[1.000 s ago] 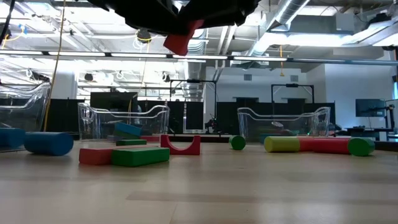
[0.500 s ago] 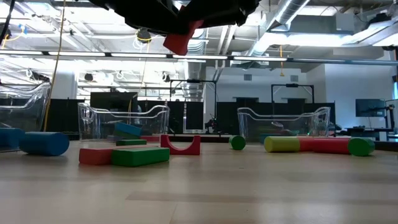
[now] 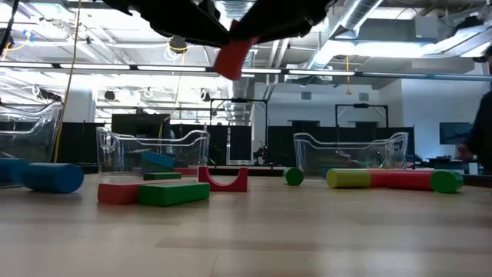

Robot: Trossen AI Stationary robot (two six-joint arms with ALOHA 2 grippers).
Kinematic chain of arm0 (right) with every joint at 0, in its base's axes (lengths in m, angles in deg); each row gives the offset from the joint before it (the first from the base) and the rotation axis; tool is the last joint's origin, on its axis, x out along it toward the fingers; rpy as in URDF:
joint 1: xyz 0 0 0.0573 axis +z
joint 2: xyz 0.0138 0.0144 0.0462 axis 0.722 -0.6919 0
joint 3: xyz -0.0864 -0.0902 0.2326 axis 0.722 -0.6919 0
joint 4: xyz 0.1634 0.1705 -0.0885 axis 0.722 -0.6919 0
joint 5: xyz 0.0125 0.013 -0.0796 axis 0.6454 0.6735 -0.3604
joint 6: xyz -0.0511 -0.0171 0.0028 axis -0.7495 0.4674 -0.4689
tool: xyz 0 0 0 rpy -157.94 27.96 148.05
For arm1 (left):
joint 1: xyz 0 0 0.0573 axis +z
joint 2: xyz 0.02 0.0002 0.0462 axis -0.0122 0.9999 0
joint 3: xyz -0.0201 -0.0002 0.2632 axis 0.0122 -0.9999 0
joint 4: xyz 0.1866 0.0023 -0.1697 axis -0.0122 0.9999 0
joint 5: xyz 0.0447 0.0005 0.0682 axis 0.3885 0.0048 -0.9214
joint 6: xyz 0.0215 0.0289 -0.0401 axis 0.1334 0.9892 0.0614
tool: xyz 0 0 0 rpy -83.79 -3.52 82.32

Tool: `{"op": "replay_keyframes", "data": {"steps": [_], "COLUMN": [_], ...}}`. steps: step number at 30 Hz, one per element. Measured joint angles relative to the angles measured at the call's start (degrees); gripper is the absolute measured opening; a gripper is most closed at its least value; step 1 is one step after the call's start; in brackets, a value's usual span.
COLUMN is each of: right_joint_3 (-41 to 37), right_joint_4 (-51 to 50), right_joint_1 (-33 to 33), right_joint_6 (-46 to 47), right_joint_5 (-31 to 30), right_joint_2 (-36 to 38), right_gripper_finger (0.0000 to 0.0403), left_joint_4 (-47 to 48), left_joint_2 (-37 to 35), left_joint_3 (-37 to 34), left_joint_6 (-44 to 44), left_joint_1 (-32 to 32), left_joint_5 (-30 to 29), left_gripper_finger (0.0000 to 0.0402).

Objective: Sort blocks by size
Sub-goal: Put the orange arch block into the top right transparent bin

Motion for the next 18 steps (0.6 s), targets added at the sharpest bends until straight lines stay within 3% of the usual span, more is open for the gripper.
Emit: {"op": "replay_keyframes", "data": {"steps": [9, 18], "right_joint_3": [-0.04, -0.06], "right_joint_4": [-6.69, -13.71], "right_joint_1": [-0.07, -1.56], "right_joint_6": [4.73, 7.42], "right_joint_5": [-2.36, -4.49], "right_joint_2": [-0.02, 0.07], "right_gripper_finger": [0.0162, 0.0162], "left_joint_4": [1.97, 11.99], "left_joint_2": [-1.89, -4.04], "left_joint_3": [-0.02, 0.00], "left_joint_6": [0.05, -4.96], "left_joint_1": [-0.11, -0.16], "left_joint_5": [-0.63, -2.21], "left_gripper_finger": [0.0193, 0.0202]}}
